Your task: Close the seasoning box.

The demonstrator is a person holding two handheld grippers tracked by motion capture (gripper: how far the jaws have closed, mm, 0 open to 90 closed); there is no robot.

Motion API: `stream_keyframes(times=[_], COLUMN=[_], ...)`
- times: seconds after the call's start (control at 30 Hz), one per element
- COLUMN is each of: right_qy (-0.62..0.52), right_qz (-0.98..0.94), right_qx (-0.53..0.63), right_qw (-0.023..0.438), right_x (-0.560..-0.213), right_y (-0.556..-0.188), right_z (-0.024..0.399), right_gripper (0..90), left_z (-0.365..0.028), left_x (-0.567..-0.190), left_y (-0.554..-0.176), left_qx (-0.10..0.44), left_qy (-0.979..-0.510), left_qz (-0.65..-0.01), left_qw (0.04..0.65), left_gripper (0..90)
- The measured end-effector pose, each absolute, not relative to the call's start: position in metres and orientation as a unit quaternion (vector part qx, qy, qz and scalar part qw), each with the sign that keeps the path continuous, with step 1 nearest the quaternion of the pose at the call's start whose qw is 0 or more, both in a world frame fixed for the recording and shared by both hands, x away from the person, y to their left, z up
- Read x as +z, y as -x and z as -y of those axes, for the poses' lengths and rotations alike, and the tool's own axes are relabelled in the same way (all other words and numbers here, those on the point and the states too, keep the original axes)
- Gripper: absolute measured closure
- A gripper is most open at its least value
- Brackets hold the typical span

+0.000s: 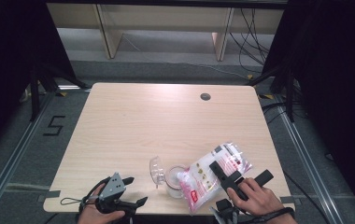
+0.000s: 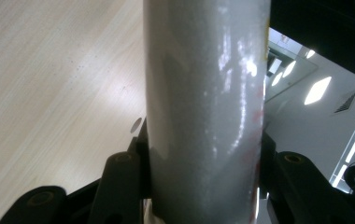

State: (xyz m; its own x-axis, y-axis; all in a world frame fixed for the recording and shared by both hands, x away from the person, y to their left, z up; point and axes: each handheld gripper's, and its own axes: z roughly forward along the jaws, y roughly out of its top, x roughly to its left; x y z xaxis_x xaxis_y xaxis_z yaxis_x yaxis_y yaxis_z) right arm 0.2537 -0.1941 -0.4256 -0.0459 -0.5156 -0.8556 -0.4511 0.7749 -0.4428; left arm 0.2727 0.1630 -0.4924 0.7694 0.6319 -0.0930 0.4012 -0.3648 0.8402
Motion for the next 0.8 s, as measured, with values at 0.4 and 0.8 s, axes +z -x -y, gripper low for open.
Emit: stream_keyframes(times=[0.4,0.8], right_qy=[0.333,0.332], right_qz=[-0.726,-0.728], right_qx=[-0.023,-0.020], right_qw=[0.602,0.599], right_x=[-0.4268,-0.4269], right_y=[-0.2551,-0.2555], right_z=[0.1957,0.1959], right_gripper=[60.7,62.0], left_z=[-0.1630,-0.1625], left_x=[-0.4923,-0.4928], left_y=[-0.2724,-0.2723], left_qx=[0.123,0.123], left_qy=[-0.816,-0.815], left_qz=[-0.318,-0.319], left_qw=[0.467,0.467], left_gripper=[17.4,17.4])
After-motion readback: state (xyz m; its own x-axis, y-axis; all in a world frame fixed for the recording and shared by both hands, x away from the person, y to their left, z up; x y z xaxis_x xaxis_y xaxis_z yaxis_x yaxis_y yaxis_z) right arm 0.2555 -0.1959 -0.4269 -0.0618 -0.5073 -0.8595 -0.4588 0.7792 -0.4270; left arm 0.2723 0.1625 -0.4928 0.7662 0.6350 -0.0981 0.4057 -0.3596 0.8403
